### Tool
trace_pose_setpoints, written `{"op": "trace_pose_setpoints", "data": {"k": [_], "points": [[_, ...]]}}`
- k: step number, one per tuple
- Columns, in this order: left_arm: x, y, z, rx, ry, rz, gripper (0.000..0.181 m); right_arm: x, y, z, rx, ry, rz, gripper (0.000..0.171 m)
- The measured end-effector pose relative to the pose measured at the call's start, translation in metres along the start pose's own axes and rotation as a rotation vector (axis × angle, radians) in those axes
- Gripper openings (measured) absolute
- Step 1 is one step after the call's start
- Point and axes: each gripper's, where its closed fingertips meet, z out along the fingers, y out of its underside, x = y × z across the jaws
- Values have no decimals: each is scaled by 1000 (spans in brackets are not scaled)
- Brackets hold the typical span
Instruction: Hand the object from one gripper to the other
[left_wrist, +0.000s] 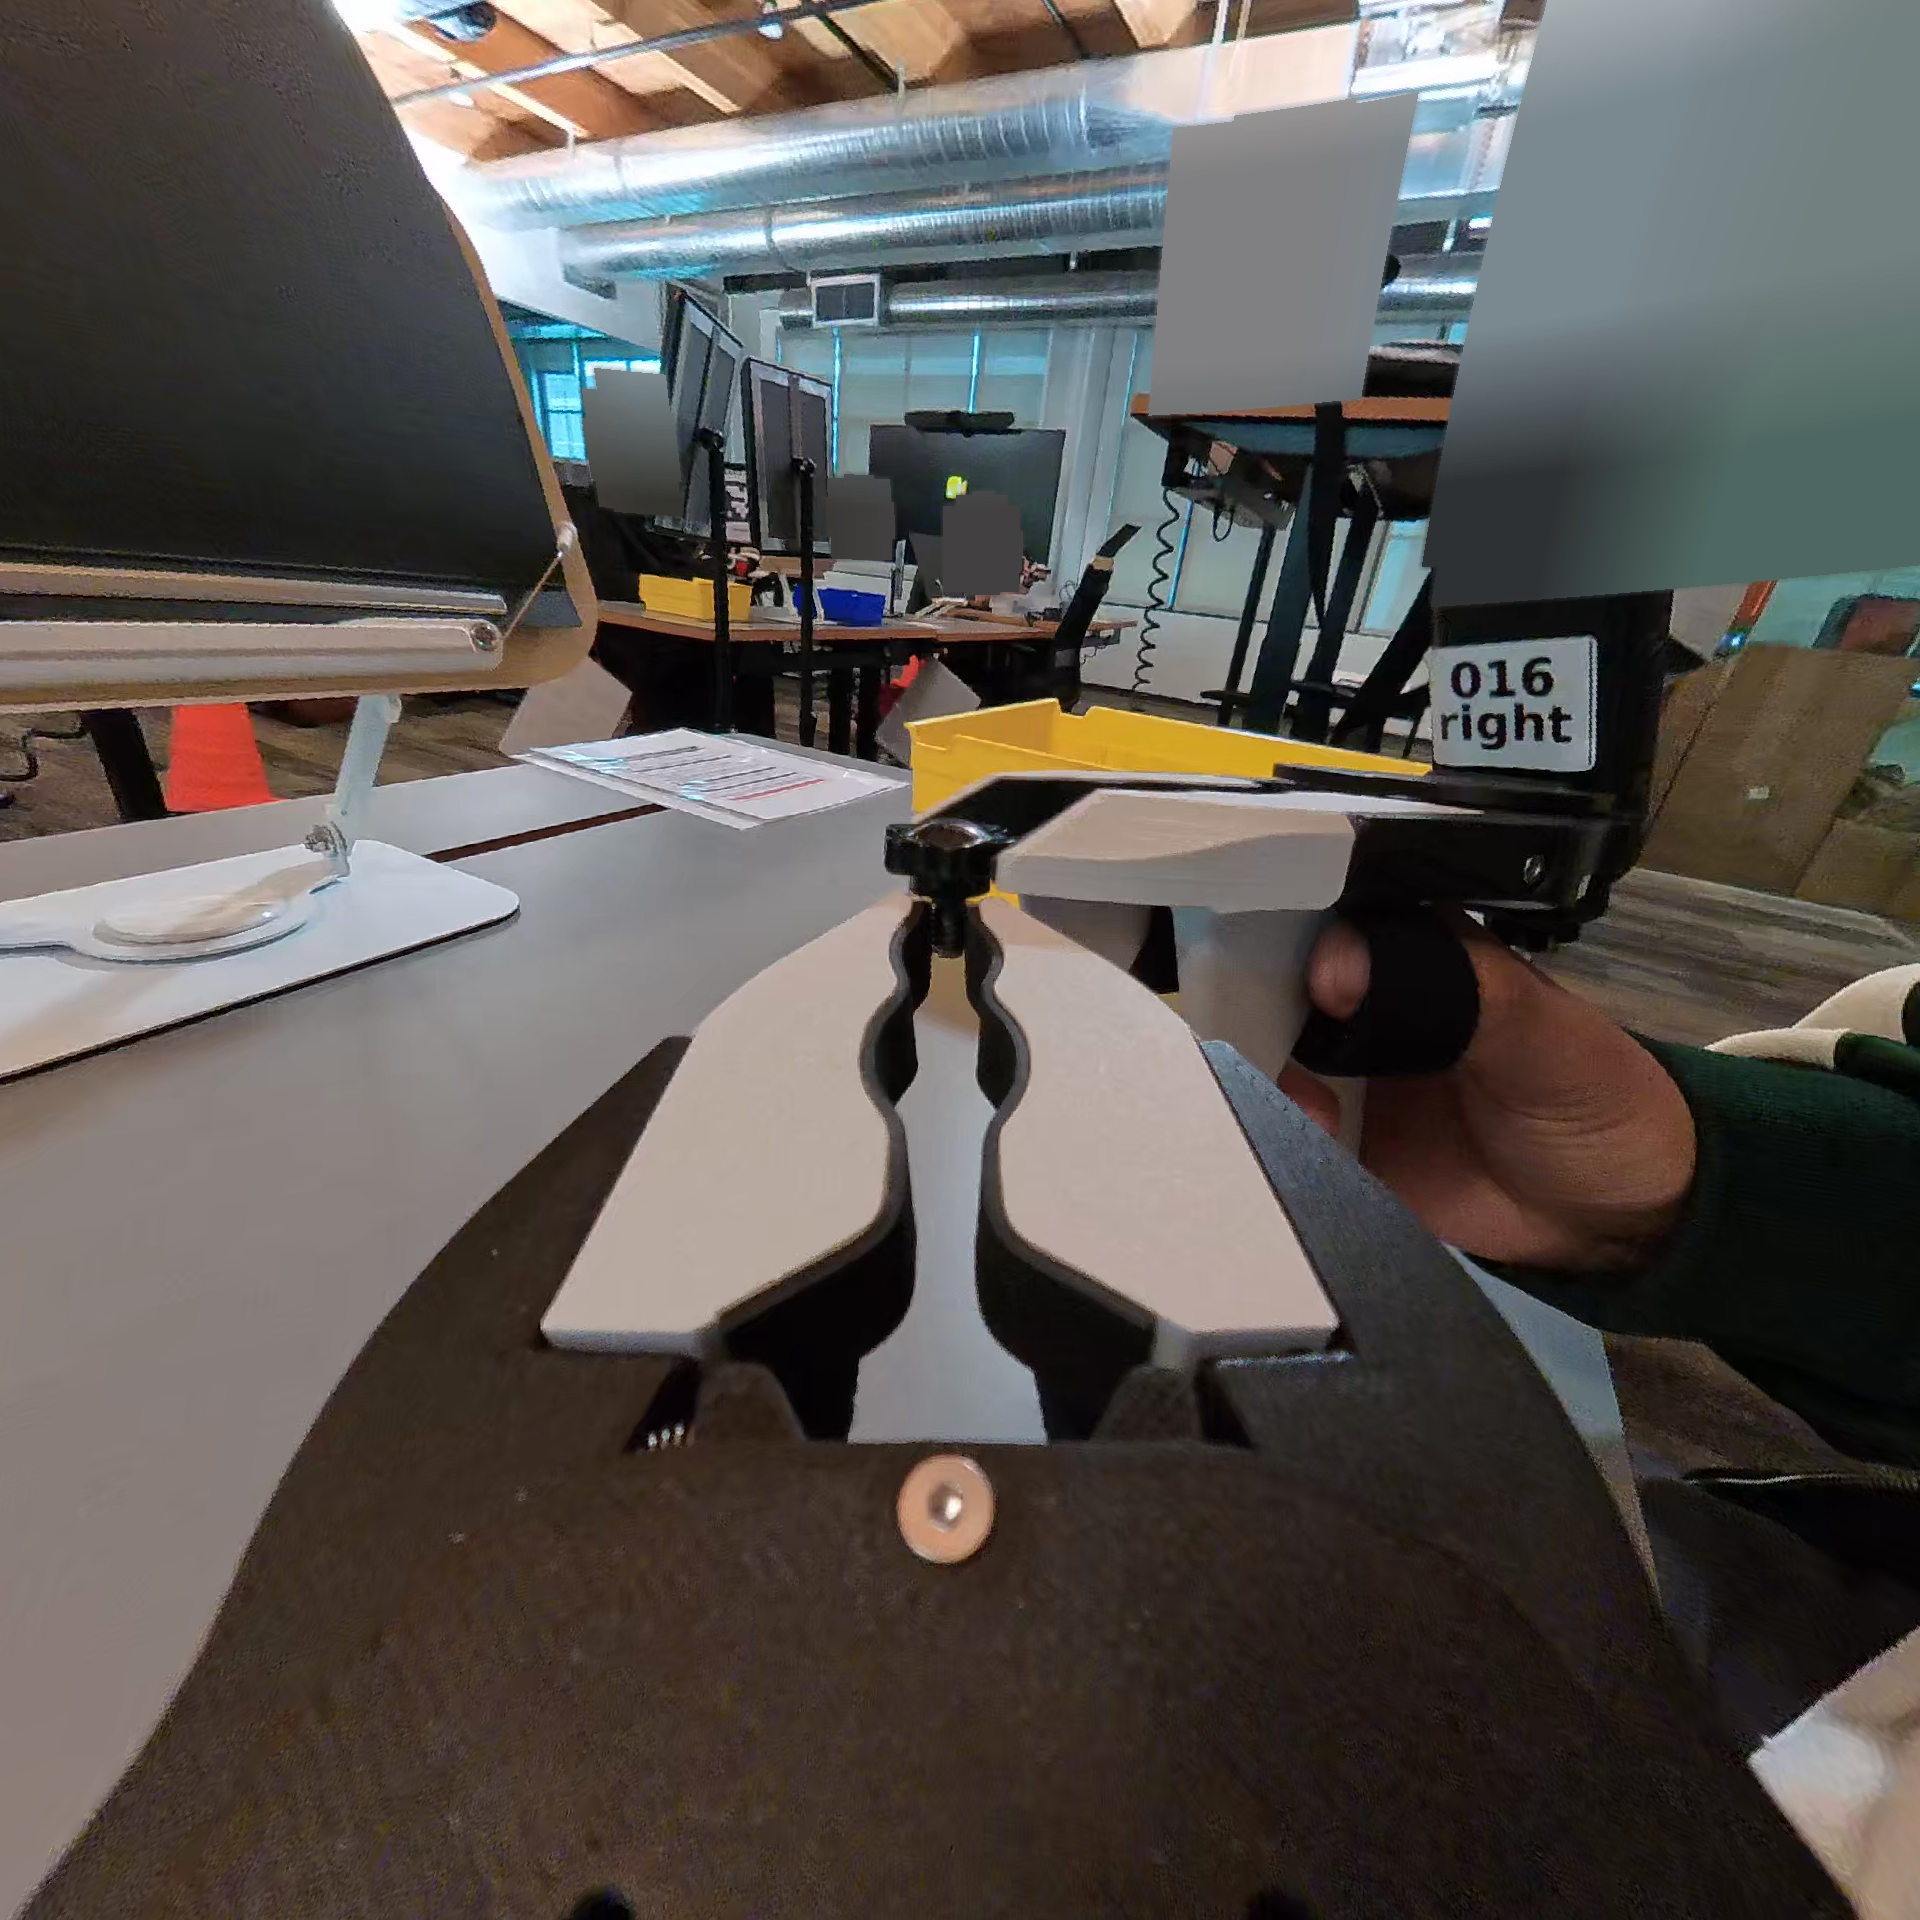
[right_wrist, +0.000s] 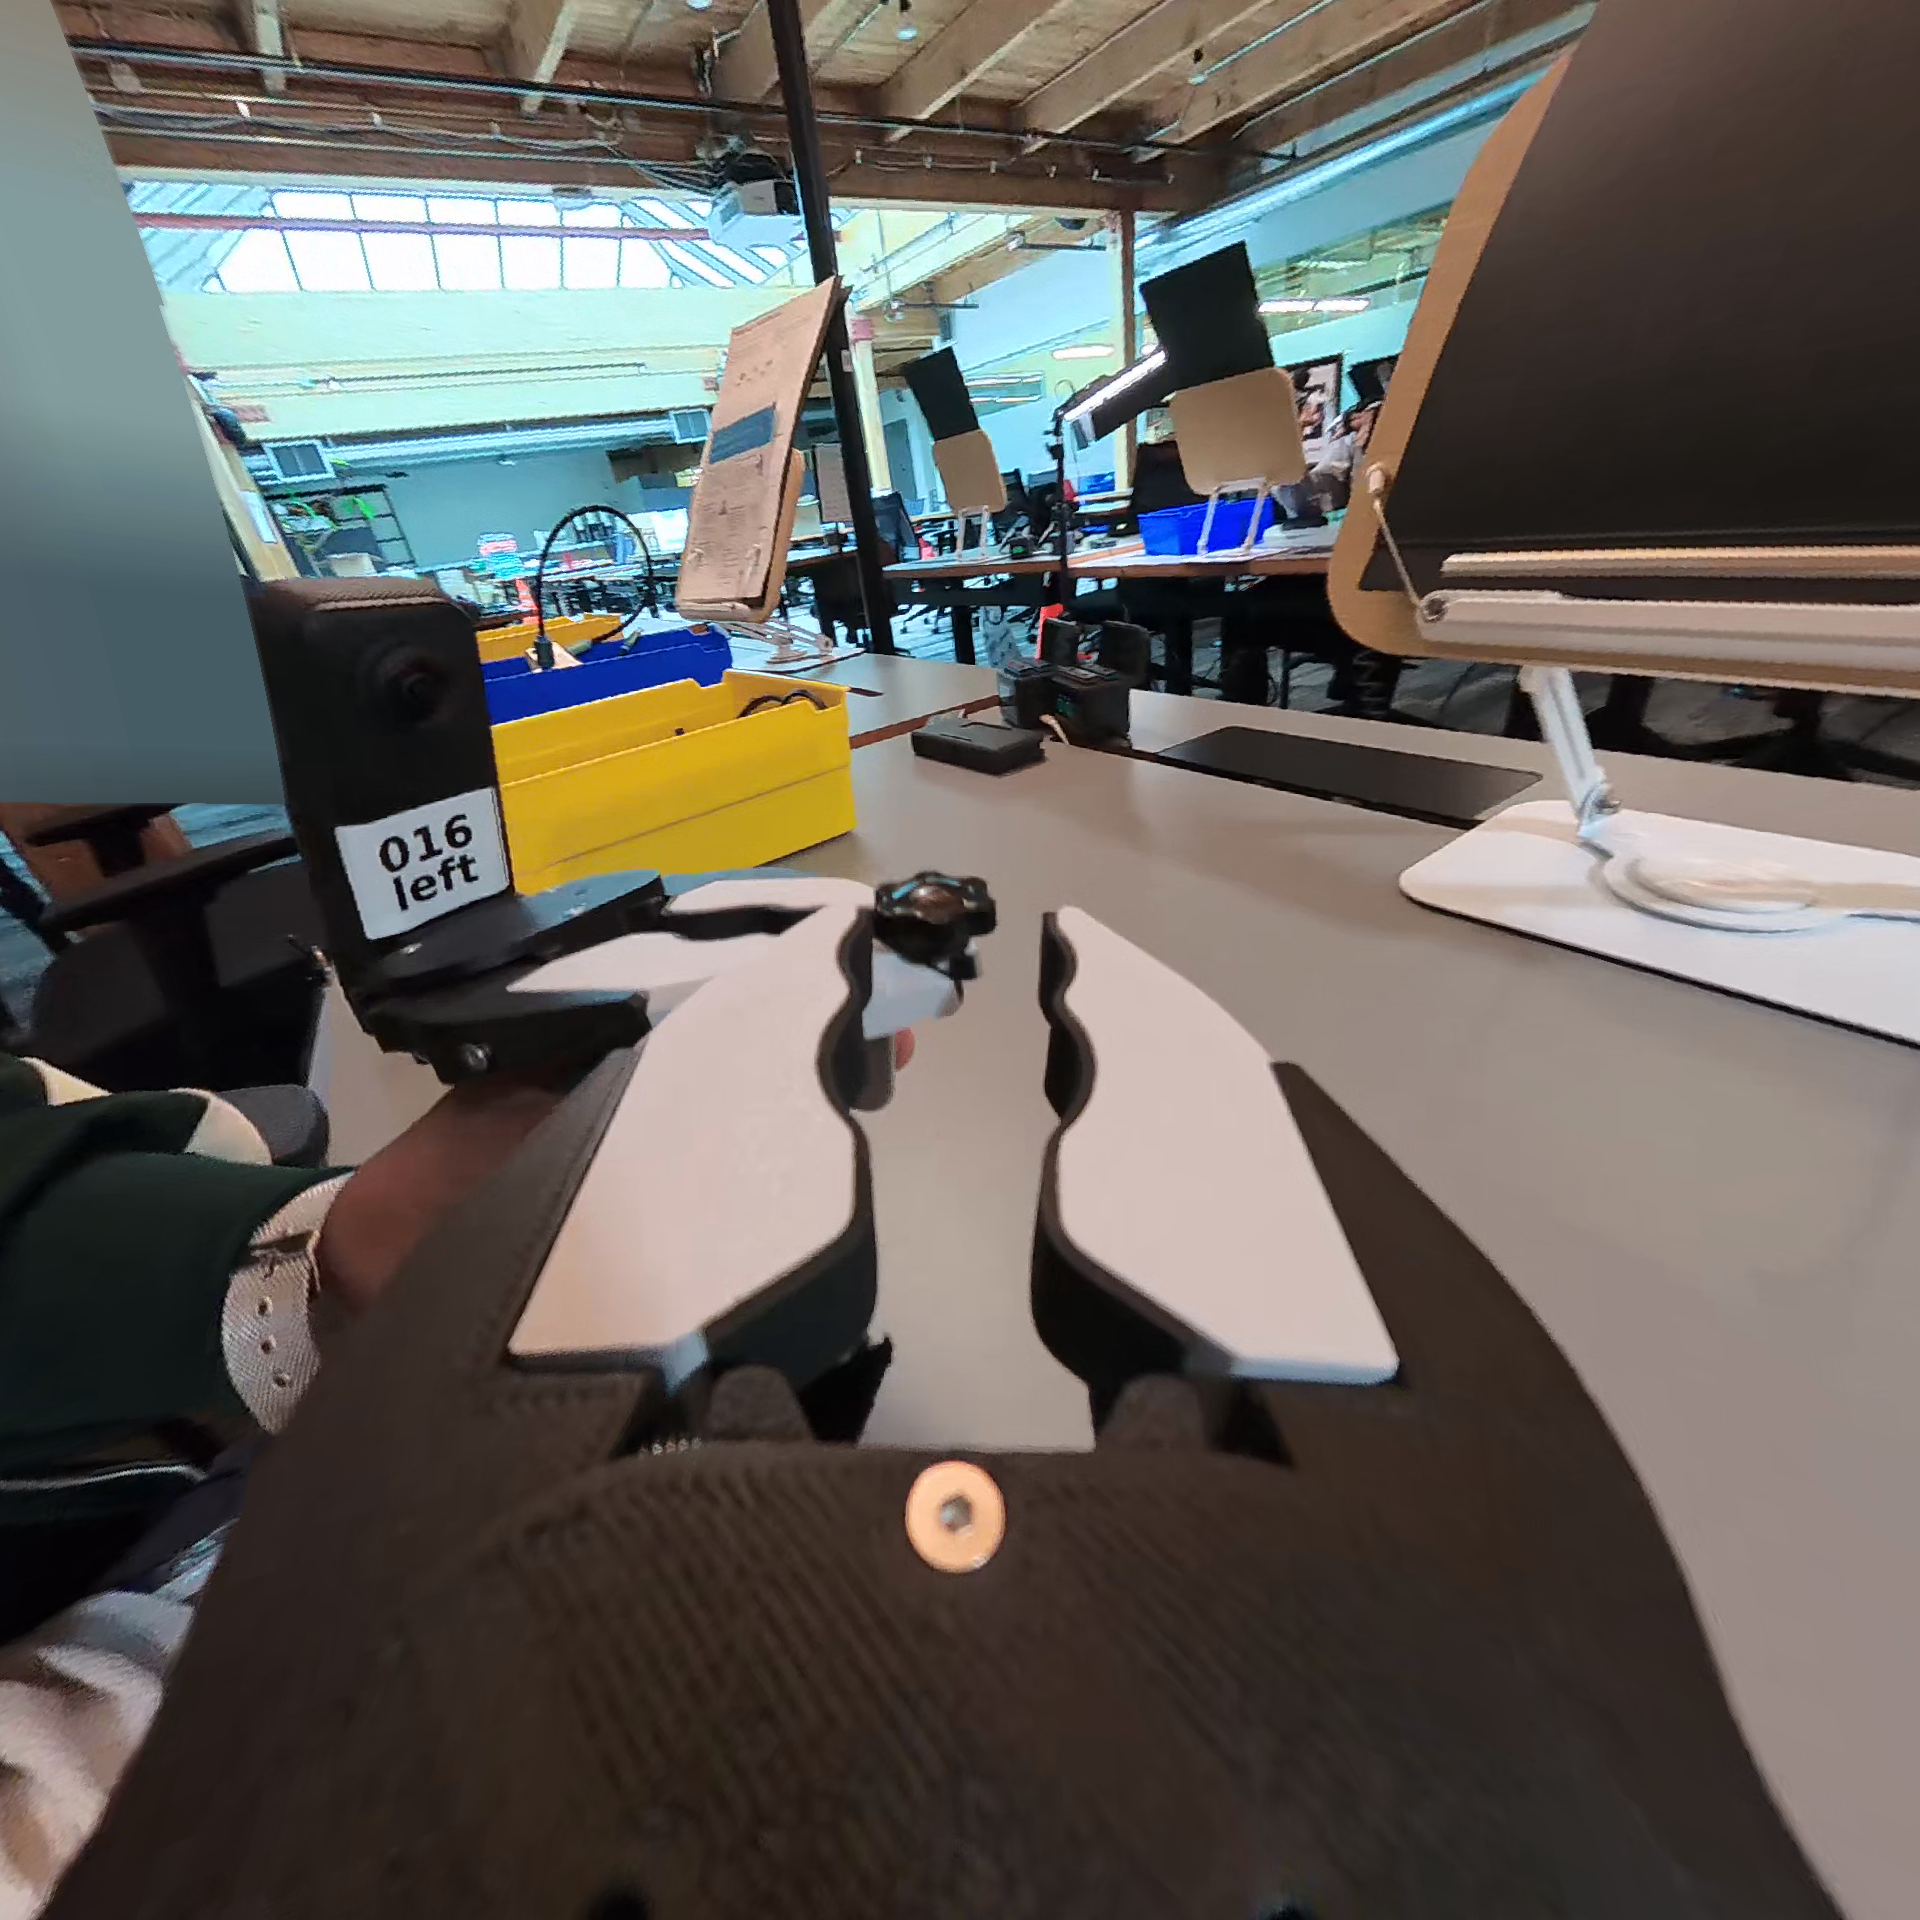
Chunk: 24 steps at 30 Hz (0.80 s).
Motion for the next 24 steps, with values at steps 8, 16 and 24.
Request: {"op": "trace_pose_setpoints", "data": {"k": [8,16,24], "points": [[4,1,1,-5,5,6,4,-3,0,2,-8,-27,-21,23],[5,3,3,-23,44,-43,12,2,-1,1,-17,-66,-32,23],[8,5,5,-46,165,-176,34,2,-11,-11,15,-239,23,22]]}}
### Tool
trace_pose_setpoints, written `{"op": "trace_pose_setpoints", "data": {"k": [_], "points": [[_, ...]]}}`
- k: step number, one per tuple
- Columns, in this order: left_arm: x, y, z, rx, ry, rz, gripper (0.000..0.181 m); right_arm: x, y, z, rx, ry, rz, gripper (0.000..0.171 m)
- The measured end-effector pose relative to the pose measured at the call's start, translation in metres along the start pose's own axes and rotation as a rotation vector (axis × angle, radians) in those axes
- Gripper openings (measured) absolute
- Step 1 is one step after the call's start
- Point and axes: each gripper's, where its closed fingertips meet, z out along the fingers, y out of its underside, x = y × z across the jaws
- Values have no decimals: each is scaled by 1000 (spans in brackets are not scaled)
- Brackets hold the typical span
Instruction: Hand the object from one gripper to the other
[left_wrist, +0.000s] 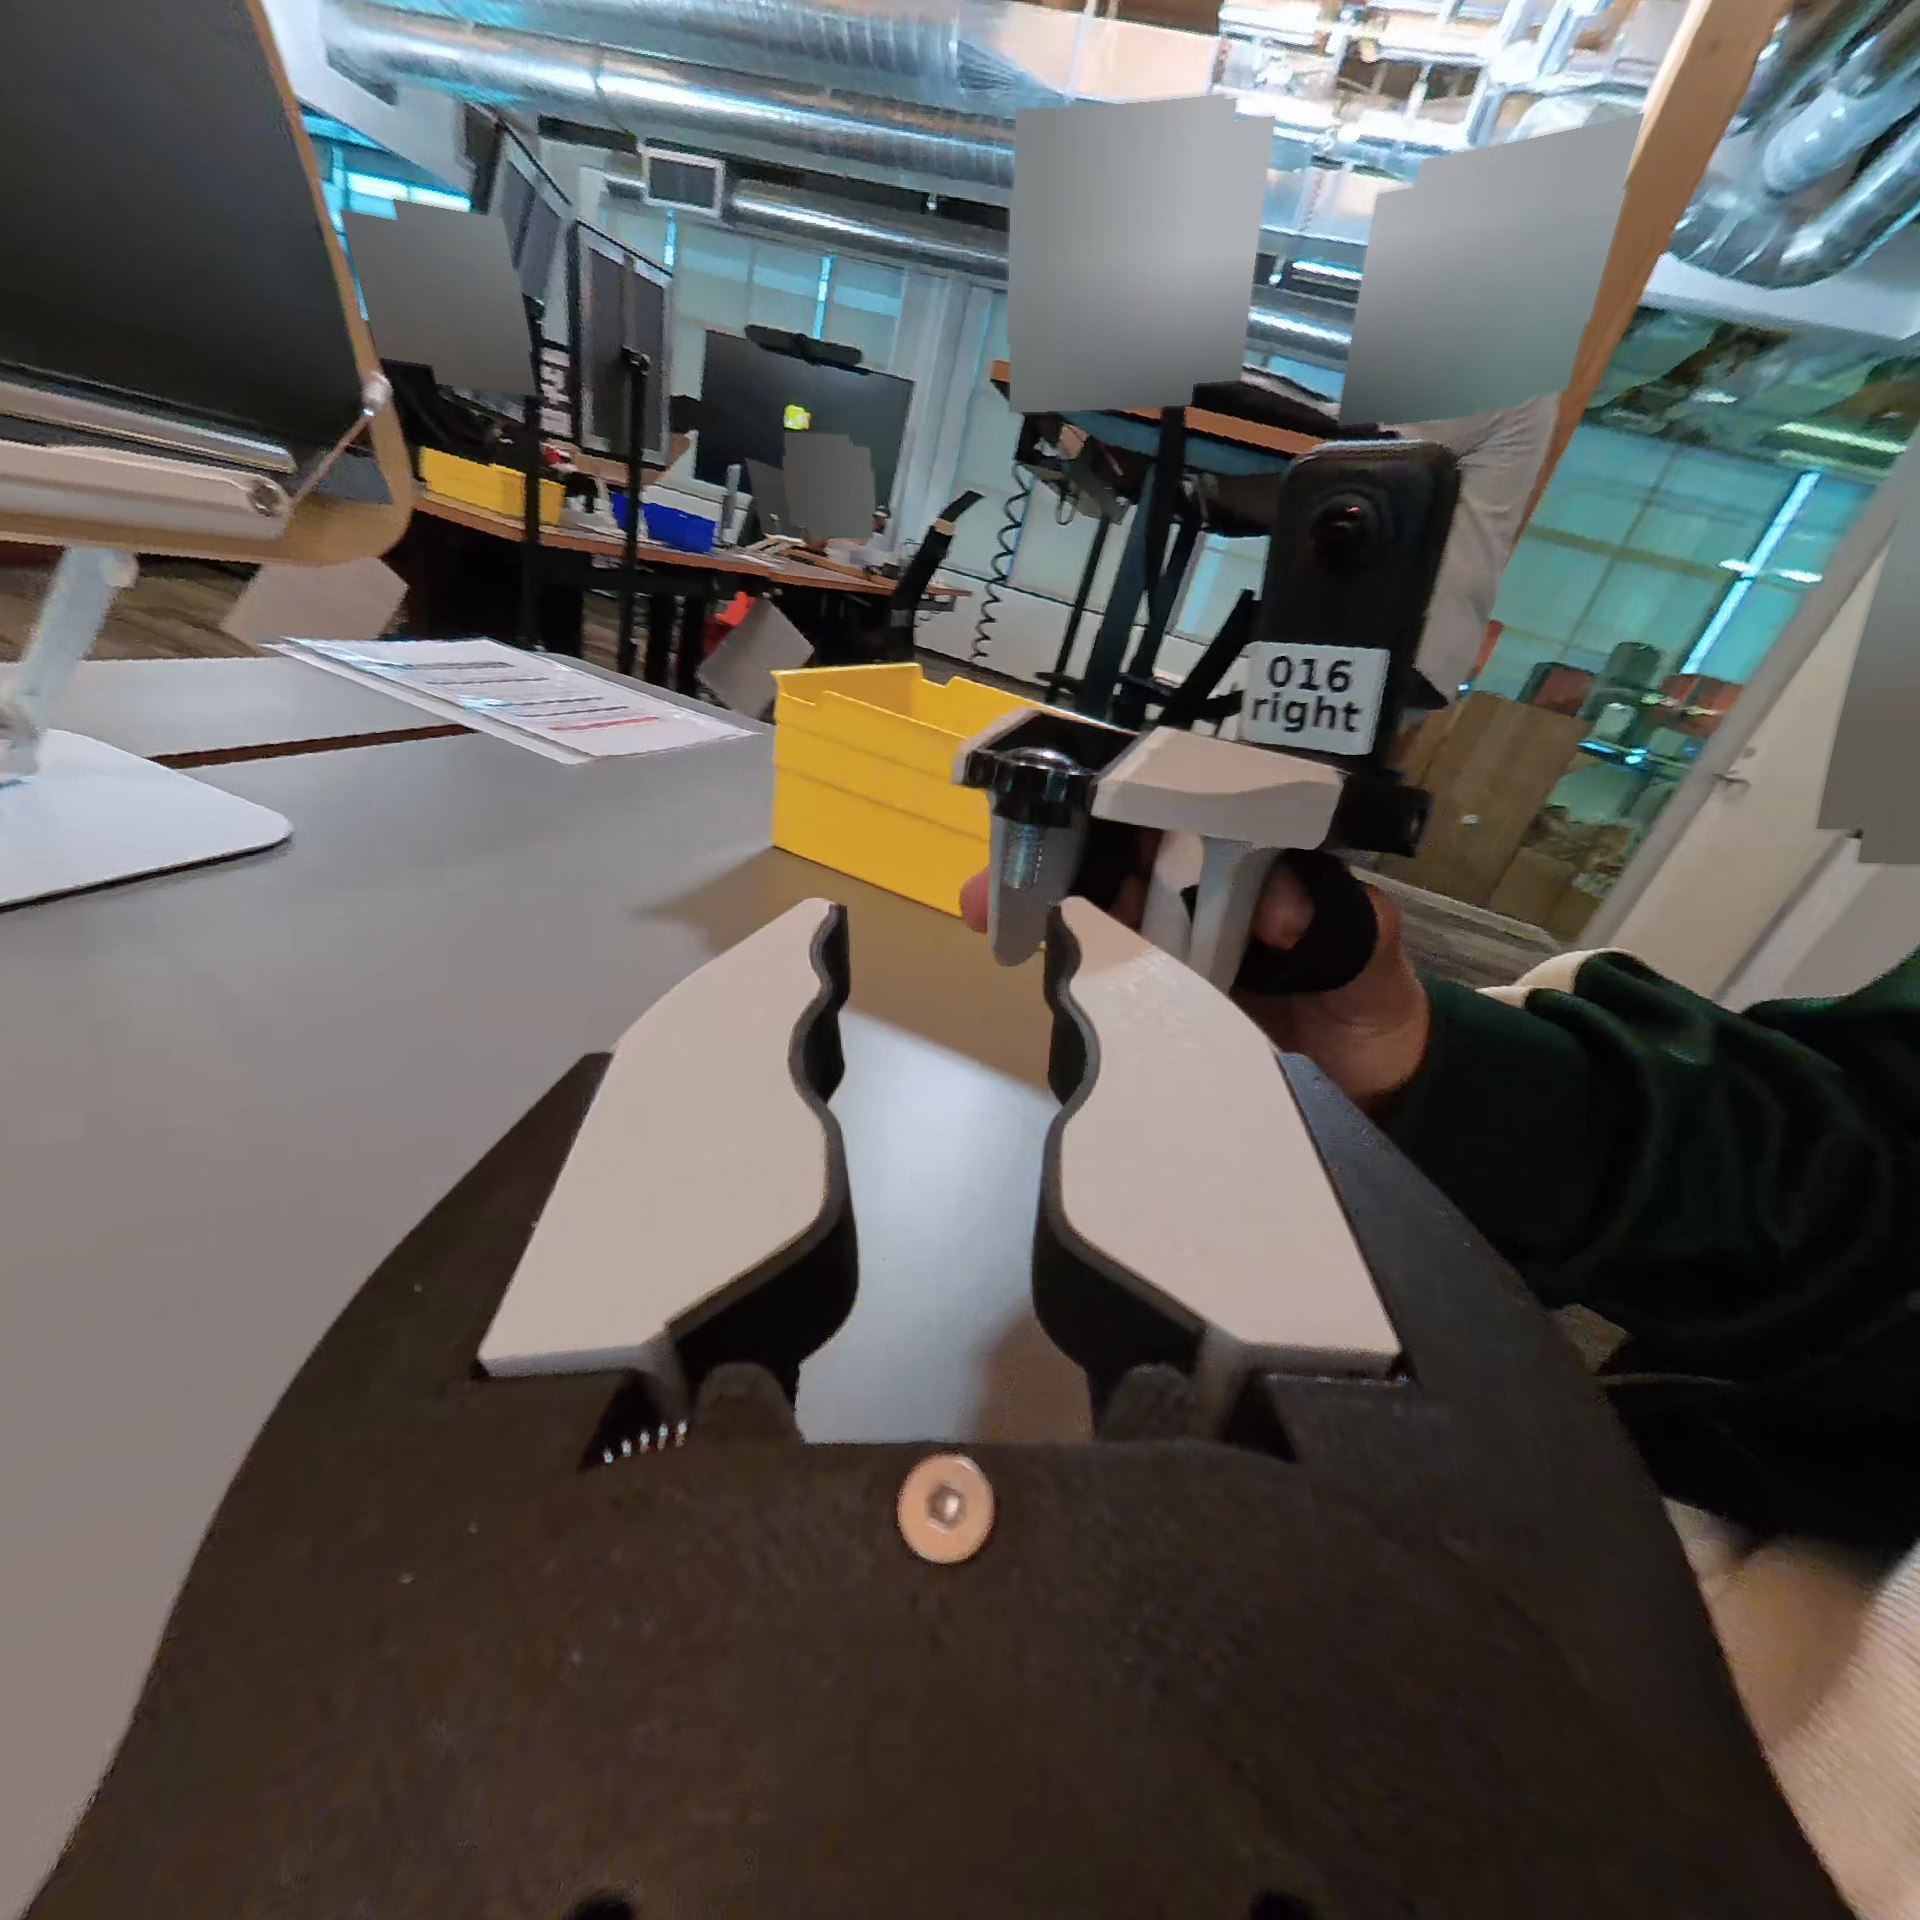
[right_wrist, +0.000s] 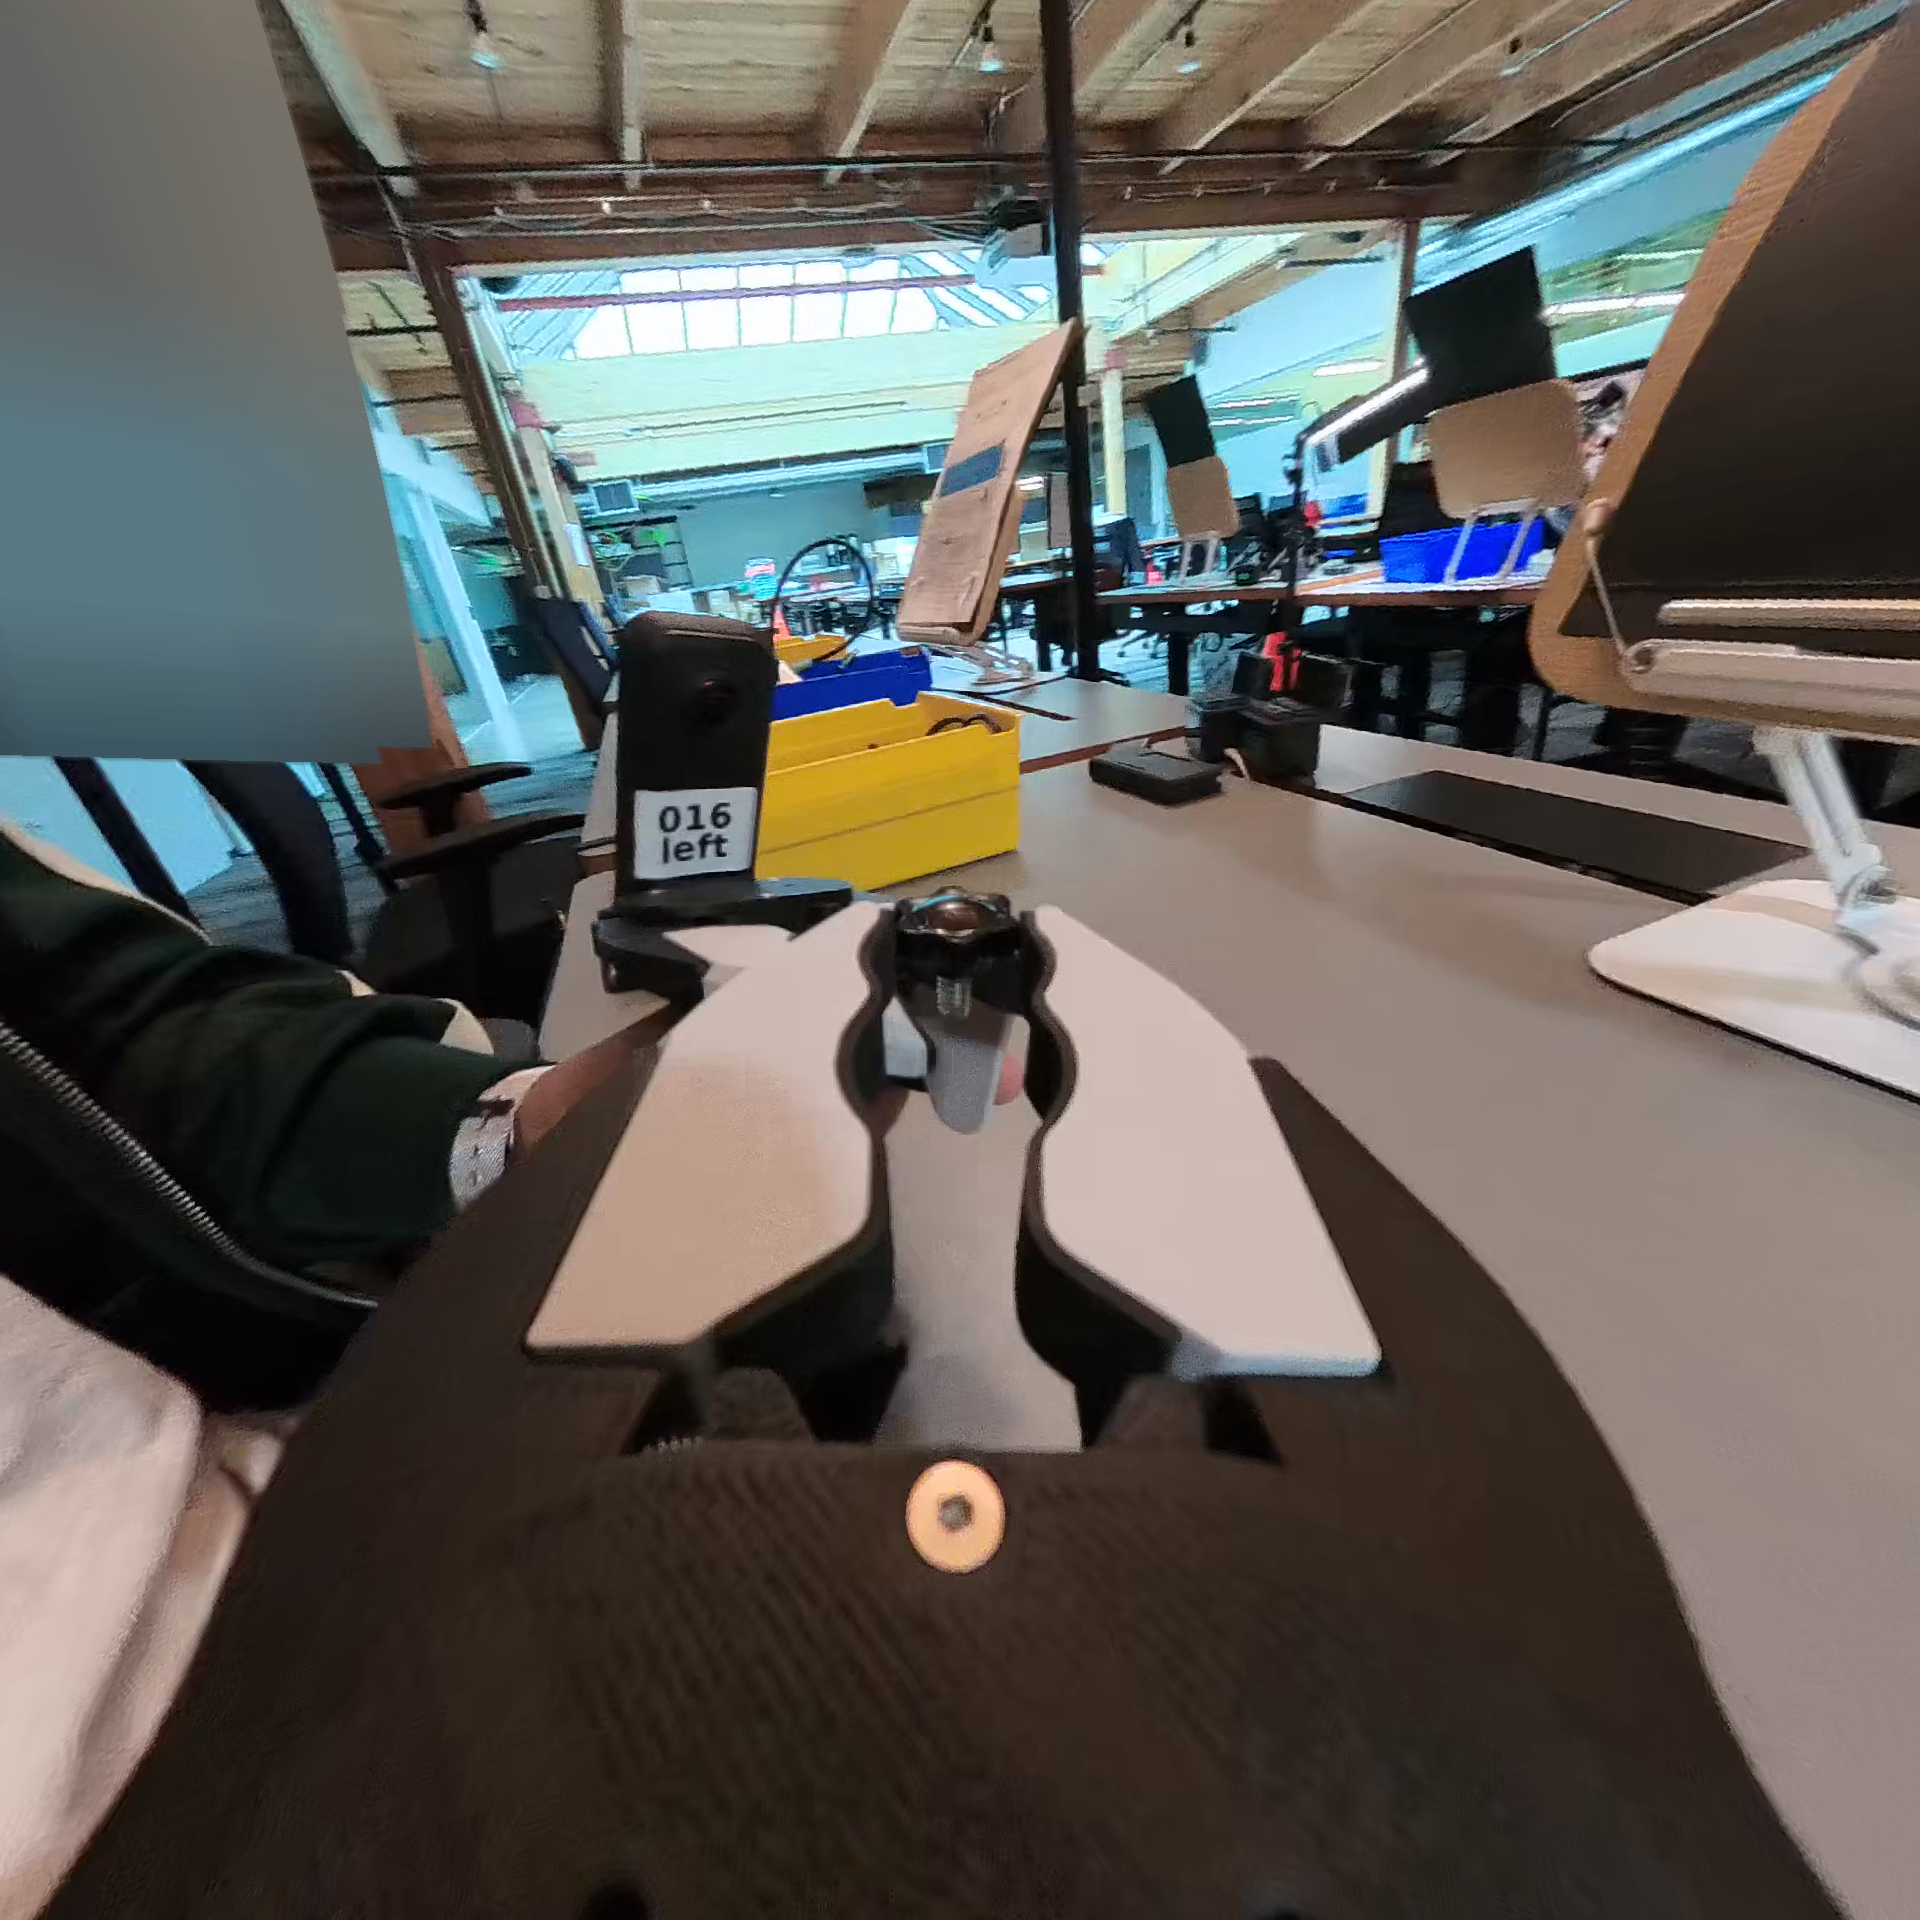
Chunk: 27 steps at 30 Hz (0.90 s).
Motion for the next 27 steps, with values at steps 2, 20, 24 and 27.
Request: {"op": "trace_pose_setpoints", "data": {"k": [2,20,24,27], "points": [[3,0,0,-1,37,-16,34,2,2,-1,-9,-1,7,22],[35,12,2,-91,291,-80,15,-17,-2,-14,-22,-226,132,23],[38,8,0,-74,318,-78,12,-14,1,-17,-48,-224,116,22],[38,8,0,-66,318,-86,12,-16,3,-17,-57,-235,116,23]]}}
